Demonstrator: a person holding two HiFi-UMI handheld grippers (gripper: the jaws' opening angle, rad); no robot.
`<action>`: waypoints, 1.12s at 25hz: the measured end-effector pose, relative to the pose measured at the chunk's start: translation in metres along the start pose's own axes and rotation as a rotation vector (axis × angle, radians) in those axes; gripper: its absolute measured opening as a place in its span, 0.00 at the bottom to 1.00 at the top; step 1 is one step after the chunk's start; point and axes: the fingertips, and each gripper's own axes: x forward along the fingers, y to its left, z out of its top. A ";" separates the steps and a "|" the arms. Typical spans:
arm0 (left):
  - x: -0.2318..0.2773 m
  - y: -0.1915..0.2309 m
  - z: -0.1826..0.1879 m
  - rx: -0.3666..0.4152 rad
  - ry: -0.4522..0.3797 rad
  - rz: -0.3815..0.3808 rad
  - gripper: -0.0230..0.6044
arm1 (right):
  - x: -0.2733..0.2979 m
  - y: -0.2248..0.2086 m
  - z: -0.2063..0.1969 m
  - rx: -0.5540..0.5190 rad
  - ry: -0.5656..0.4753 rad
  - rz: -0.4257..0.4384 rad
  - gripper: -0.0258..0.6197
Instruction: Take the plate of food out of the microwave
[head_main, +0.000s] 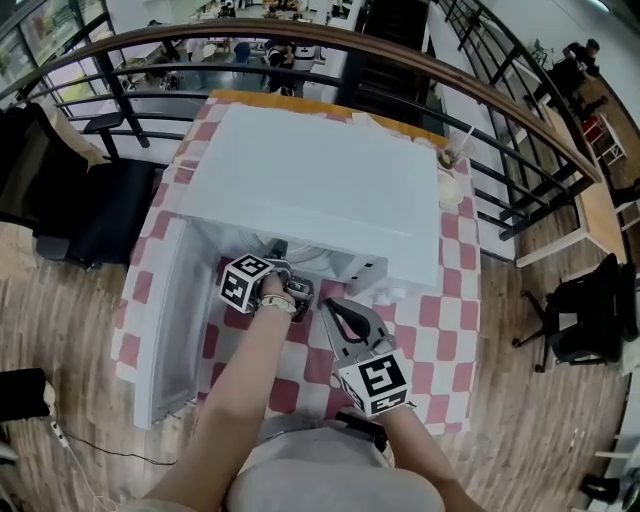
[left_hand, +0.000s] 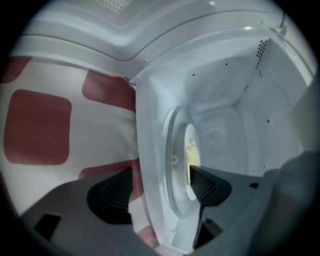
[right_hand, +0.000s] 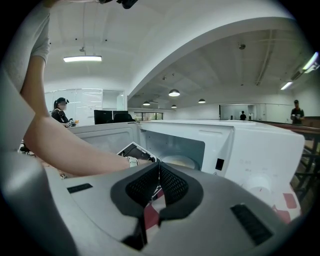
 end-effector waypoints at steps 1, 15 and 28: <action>0.000 0.001 0.000 -0.003 -0.003 0.017 0.58 | 0.000 -0.001 0.000 0.001 0.002 -0.002 0.08; -0.012 0.010 0.000 0.002 0.051 0.095 0.57 | -0.001 0.005 -0.001 -0.004 0.003 0.002 0.08; -0.032 0.003 -0.005 0.037 0.113 0.029 0.28 | -0.006 0.013 -0.002 -0.015 0.001 0.010 0.08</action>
